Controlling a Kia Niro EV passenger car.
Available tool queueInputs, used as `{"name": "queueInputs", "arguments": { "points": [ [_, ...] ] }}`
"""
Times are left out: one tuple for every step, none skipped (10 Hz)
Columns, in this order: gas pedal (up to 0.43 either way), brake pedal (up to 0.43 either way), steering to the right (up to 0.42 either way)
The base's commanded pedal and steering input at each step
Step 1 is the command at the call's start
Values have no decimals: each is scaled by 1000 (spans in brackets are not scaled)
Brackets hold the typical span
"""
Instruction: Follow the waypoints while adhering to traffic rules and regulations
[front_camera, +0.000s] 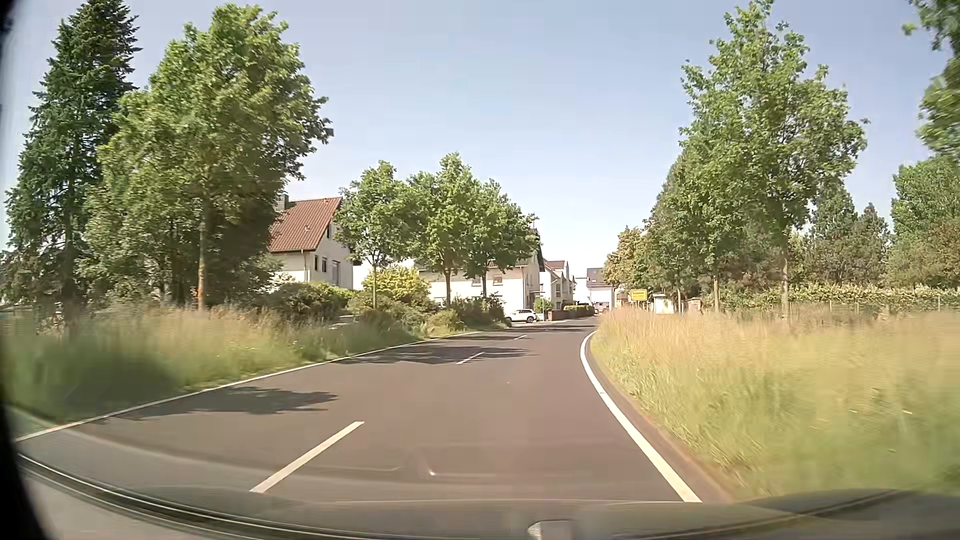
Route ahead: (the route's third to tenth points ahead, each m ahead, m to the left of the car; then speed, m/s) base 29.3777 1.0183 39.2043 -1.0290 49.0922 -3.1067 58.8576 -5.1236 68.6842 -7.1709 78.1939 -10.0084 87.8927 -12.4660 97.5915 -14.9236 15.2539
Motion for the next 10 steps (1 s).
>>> {"name": "queueInputs", "arguments": {
  "points": [
    [0,207,33],
    [0,220,32],
    [0,226,30],
    [0,232,28],
    [0,238,27],
    [0,238,26],
    [0,244,25],
    [0,250,25],
    [0,250,25],
    [0,256,25]
  ]
}}
